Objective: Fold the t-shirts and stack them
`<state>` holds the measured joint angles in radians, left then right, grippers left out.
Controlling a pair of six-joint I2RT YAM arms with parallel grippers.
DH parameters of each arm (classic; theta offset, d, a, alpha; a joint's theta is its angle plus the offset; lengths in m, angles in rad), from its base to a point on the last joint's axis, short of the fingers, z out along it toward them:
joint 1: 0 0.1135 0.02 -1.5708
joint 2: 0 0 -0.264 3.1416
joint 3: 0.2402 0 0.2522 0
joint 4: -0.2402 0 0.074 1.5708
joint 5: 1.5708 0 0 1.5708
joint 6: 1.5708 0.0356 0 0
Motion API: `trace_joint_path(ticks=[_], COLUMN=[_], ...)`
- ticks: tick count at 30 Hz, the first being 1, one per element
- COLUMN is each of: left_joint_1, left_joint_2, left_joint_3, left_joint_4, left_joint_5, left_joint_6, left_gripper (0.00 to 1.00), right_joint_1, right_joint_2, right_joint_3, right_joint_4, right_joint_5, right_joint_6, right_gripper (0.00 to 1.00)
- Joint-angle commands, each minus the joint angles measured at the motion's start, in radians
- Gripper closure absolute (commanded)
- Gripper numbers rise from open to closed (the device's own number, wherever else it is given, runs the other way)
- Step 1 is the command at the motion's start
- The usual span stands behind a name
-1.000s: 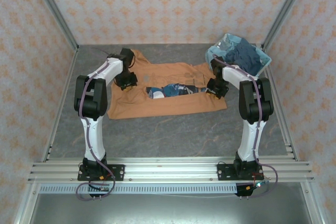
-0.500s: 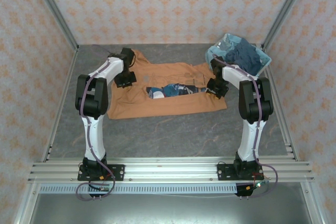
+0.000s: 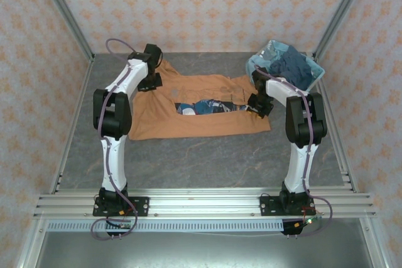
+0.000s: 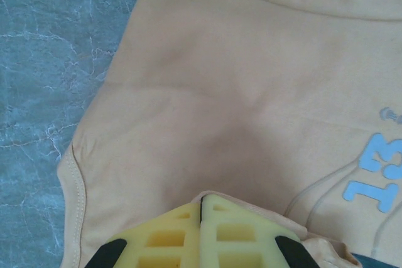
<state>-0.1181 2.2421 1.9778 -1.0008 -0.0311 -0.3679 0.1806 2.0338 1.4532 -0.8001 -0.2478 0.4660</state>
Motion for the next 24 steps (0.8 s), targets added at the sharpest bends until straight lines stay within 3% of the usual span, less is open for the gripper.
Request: trace_joint_path(ticks=[1, 5, 6, 12, 15, 24], left_joint_1=[-0.004, -0.013, -0.023, -0.115, -0.144, -0.164], left_joint_2=[0.068, 0.061, 0.036, -0.105, -0.090, 0.020], left_joint_3=[0.058, 0.102, 0.097, 0.021, -0.008, 0.006], left_joint_4=[-0.130, -0.182, -0.172, -0.072, -0.060, -0.059], left_joint_5=[-0.069, -0.170, -0.181, -0.041, 0.025, 0.044], left_joint_6=[0.007, -0.036, -0.043, -0.095, -0.154, -0.217], left_gripper=[0.87, 0.59, 0.57, 0.58, 0.59, 0.63], right_joint_1=[0.010, 0.011, 0.011, 0.011, 0.010, 0.011], right_joint_2=[0.052, 0.048, 0.045, 0.042, 0.043, 0.044], right_joint_3=[-0.010, -0.011, -0.010, -0.010, -0.014, -0.012], right_joint_4=[-0.024, -0.024, -0.023, -0.023, -0.018, -0.021], right_joint_5=[-0.027, -0.027, -0.026, -0.021, -0.024, -0.025], right_joint_6=[-0.010, -0.009, -0.010, -0.018, -0.015, -0.021], right_gripper=[0.66, 0.66, 0.66, 0.66, 0.66, 0.66])
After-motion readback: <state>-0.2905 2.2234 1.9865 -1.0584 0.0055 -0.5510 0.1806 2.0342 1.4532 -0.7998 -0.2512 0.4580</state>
